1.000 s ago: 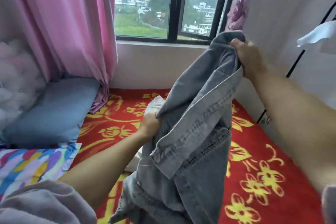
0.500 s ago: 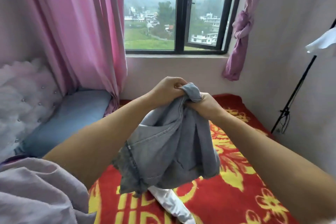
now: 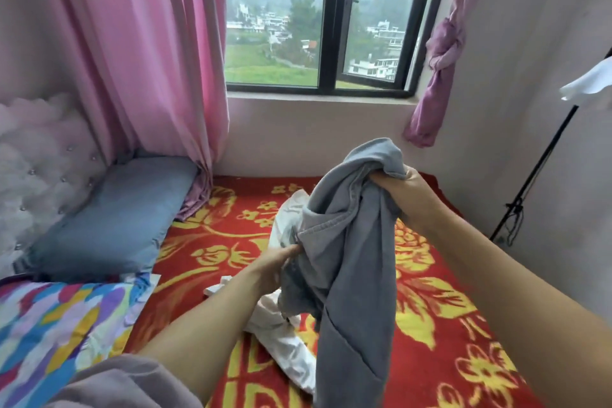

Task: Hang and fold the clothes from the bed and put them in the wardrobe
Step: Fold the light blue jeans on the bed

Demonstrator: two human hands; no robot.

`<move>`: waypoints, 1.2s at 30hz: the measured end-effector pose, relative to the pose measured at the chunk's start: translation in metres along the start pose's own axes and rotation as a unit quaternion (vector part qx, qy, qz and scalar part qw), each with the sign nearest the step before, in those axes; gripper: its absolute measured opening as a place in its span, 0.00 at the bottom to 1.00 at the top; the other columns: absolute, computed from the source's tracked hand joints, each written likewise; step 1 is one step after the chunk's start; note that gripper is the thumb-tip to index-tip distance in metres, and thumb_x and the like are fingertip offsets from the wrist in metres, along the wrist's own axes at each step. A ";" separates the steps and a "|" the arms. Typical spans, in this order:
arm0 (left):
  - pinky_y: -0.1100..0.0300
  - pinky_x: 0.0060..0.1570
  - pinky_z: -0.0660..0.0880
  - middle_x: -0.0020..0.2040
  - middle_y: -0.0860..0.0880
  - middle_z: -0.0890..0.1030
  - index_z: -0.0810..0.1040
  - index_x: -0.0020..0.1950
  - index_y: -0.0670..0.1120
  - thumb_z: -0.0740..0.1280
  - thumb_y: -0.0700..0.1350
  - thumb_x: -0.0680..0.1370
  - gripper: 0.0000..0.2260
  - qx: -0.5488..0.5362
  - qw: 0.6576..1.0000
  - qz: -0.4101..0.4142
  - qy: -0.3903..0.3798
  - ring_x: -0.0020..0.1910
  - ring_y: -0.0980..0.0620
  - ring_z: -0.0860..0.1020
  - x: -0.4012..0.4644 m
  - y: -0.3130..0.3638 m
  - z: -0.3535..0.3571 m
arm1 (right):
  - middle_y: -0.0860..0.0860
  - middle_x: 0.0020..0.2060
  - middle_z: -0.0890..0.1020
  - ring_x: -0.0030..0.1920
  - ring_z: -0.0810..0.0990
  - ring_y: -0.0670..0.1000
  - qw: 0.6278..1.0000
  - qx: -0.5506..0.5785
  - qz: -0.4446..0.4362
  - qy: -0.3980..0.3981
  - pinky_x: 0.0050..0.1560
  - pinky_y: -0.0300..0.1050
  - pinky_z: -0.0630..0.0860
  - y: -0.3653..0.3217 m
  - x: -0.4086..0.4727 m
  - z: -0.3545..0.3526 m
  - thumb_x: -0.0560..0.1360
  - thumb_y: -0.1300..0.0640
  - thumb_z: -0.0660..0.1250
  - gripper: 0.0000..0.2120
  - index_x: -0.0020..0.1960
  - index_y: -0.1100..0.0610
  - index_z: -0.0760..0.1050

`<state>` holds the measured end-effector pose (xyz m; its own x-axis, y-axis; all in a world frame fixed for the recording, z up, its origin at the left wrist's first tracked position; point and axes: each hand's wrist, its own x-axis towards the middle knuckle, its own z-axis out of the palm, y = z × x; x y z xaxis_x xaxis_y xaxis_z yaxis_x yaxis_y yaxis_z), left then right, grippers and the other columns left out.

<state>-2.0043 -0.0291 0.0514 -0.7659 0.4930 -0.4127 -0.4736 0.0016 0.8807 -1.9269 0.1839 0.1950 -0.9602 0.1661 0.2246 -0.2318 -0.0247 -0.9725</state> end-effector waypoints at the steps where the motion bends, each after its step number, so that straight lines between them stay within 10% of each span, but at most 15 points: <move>1: 0.59 0.36 0.79 0.44 0.41 0.84 0.77 0.59 0.37 0.69 0.40 0.75 0.14 0.013 0.999 0.026 0.019 0.38 0.47 0.83 0.005 0.012 0.005 | 0.50 0.42 0.86 0.44 0.84 0.47 0.999 -0.019 0.032 -0.034 0.41 0.38 0.79 -0.005 -0.005 -0.014 0.76 0.64 0.67 0.10 0.42 0.52 0.83; 3: 0.61 0.36 0.78 0.44 0.39 0.83 0.78 0.55 0.35 0.62 0.32 0.75 0.11 0.085 0.990 0.103 0.045 0.38 0.46 0.80 0.011 0.045 0.011 | 0.52 0.50 0.85 0.51 0.83 0.49 0.963 -0.149 0.145 -0.174 0.49 0.44 0.80 -0.018 -0.020 -0.043 0.74 0.61 0.71 0.08 0.51 0.52 0.81; 6: 0.65 0.34 0.75 0.38 0.44 0.80 0.80 0.44 0.41 0.63 0.33 0.72 0.08 0.190 0.961 0.200 -0.037 0.36 0.49 0.77 -0.004 0.109 0.026 | 0.52 0.57 0.82 0.56 0.79 0.46 0.766 -0.408 0.295 -0.399 0.63 0.53 0.74 -0.030 -0.040 -0.070 0.70 0.49 0.74 0.26 0.65 0.53 0.74; 7: 0.65 0.35 0.75 0.36 0.46 0.80 0.81 0.43 0.42 0.64 0.35 0.70 0.07 0.230 0.947 0.206 -0.082 0.35 0.51 0.78 -0.013 0.128 0.033 | 0.50 0.57 0.82 0.56 0.80 0.44 0.752 -0.431 0.294 -0.401 0.64 0.50 0.74 -0.032 -0.043 -0.069 0.70 0.46 0.73 0.30 0.69 0.53 0.71; 10: 0.60 0.39 0.76 0.40 0.45 0.79 0.79 0.49 0.37 0.65 0.39 0.67 0.12 0.352 0.900 0.194 -0.168 0.38 0.50 0.78 -0.040 0.171 0.053 | 0.52 0.66 0.76 0.65 0.75 0.48 0.863 -0.432 0.155 -0.212 0.62 0.39 0.73 -0.037 -0.035 -0.048 0.72 0.48 0.72 0.35 0.75 0.54 0.63; 12: 0.55 0.43 0.78 0.40 0.44 0.80 0.78 0.46 0.39 0.66 0.40 0.66 0.11 0.418 0.871 0.172 -0.194 0.39 0.49 0.79 -0.056 0.182 0.065 | 0.53 0.73 0.66 0.72 0.66 0.49 0.872 -0.475 0.036 -0.111 0.67 0.38 0.65 -0.032 -0.026 -0.025 0.74 0.49 0.71 0.39 0.78 0.52 0.54; 15: 0.54 0.44 0.77 0.39 0.46 0.80 0.78 0.43 0.40 0.65 0.40 0.64 0.09 0.486 0.839 0.149 -0.195 0.39 0.48 0.79 -0.075 0.184 0.068 | 0.49 0.72 0.69 0.71 0.67 0.48 0.880 -0.449 -0.033 -0.152 0.68 0.39 0.64 -0.018 -0.016 0.007 0.75 0.53 0.70 0.37 0.77 0.48 0.55; 21: 0.59 0.37 0.75 0.34 0.49 0.78 0.78 0.37 0.44 0.64 0.39 0.65 0.04 0.460 0.863 0.155 -0.139 0.35 0.51 0.78 -0.100 0.188 0.026 | 0.55 0.62 0.77 0.63 0.72 0.54 0.837 -0.487 -0.014 -0.250 0.61 0.46 0.69 0.010 -0.012 0.050 0.77 0.52 0.65 0.28 0.74 0.48 0.60; 27: 0.62 0.39 0.77 0.40 0.51 0.81 0.79 0.50 0.45 0.68 0.37 0.72 0.08 0.406 0.882 0.222 -0.088 0.38 0.55 0.79 -0.110 0.190 -0.009 | 0.56 0.49 0.82 0.51 0.78 0.56 0.916 -0.387 -0.102 0.012 0.46 0.44 0.69 -0.005 0.013 0.061 0.78 0.65 0.57 0.12 0.54 0.59 0.77; 31: 0.56 0.48 0.75 0.50 0.48 0.77 0.70 0.66 0.53 0.66 0.40 0.70 0.25 0.639 0.719 0.258 0.089 0.47 0.49 0.77 -0.092 0.167 -0.030 | 0.56 0.47 0.84 0.47 0.81 0.60 0.797 -0.537 -0.275 0.035 0.46 0.49 0.75 -0.049 0.025 0.048 0.79 0.57 0.59 0.11 0.57 0.55 0.77; 36: 0.48 0.44 0.73 0.42 0.43 0.71 0.76 0.48 0.41 0.65 0.41 0.73 0.06 0.608 0.666 0.353 0.250 0.44 0.39 0.76 -0.066 0.152 -0.036 | 0.57 0.43 0.83 0.42 0.81 0.60 0.642 -0.681 -0.346 0.065 0.40 0.50 0.73 -0.087 0.031 0.024 0.81 0.50 0.56 0.13 0.58 0.52 0.77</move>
<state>-2.0409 -0.0924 0.2039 -0.8043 0.3932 0.4456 0.5500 0.7764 0.3077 -1.9408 0.1675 0.2879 -0.6592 -0.2435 0.7115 -0.1588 0.9699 0.1848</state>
